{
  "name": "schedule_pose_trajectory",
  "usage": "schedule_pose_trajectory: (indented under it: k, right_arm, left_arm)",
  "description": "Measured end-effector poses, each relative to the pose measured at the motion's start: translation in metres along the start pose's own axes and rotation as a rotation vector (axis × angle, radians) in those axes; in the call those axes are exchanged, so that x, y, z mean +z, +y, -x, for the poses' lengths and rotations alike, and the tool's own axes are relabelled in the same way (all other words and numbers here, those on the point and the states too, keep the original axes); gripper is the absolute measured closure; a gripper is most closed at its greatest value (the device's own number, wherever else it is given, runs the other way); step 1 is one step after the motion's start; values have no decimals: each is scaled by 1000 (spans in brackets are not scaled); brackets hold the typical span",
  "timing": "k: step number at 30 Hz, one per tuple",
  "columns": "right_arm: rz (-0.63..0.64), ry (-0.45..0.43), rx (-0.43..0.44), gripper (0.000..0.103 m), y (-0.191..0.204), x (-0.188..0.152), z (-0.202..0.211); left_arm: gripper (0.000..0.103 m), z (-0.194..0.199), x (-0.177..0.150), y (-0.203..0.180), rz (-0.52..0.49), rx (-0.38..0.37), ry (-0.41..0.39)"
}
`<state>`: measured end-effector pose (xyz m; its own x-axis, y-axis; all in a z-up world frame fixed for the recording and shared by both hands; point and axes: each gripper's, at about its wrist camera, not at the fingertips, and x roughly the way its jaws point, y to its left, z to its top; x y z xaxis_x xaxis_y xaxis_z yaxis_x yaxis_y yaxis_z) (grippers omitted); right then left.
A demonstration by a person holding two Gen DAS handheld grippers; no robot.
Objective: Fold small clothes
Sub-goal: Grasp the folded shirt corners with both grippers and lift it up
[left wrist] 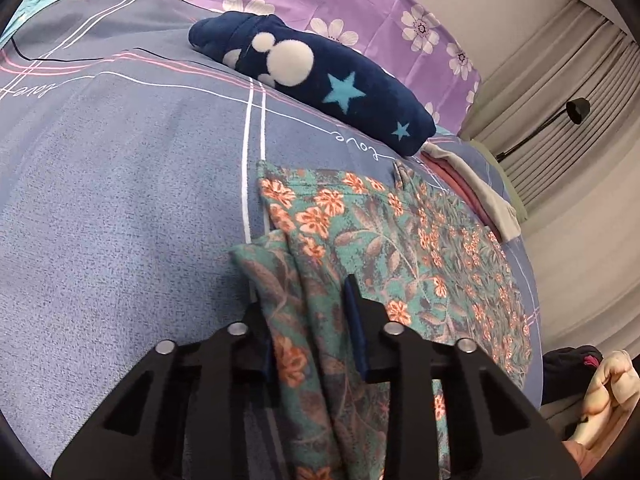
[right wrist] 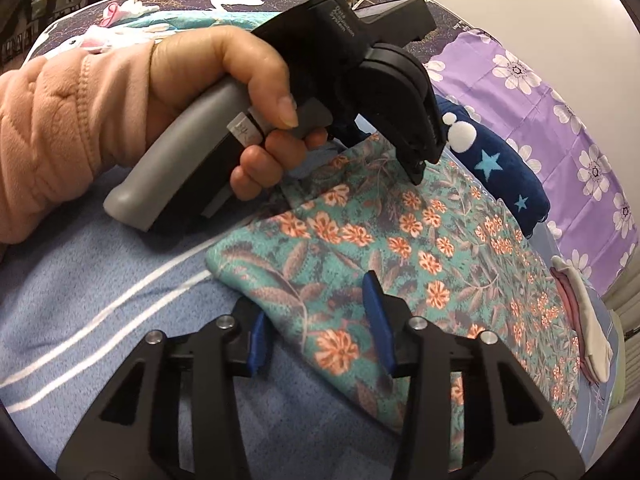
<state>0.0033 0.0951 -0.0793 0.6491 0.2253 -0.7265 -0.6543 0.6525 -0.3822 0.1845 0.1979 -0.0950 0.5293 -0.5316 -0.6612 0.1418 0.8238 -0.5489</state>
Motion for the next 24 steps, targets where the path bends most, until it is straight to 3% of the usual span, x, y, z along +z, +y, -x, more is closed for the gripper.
schedule_pose_trajectory:
  k: [2,4,8,15,24]
  right_arm:
    - [-1,-6,-31,83,-1,2,-2]
    - [2,-29,-52,92,-1,1,2]
    - [-26,-84,-68,93,-9,1,16]
    - [-178,-144,-19,94,-51,-2,45]
    - [-495,-247,32,95,-132,-37,93]
  left_arm:
    - [90,-2,2,-1,8,-11,11]
    - [92,-2,4,-4,11,1,13]
    - [93,2,9,-14,-2,19,-5]
    - [93,24,27,-58,-64,9,-41]
    - [93,21,50,-141,-137,-26,-50]
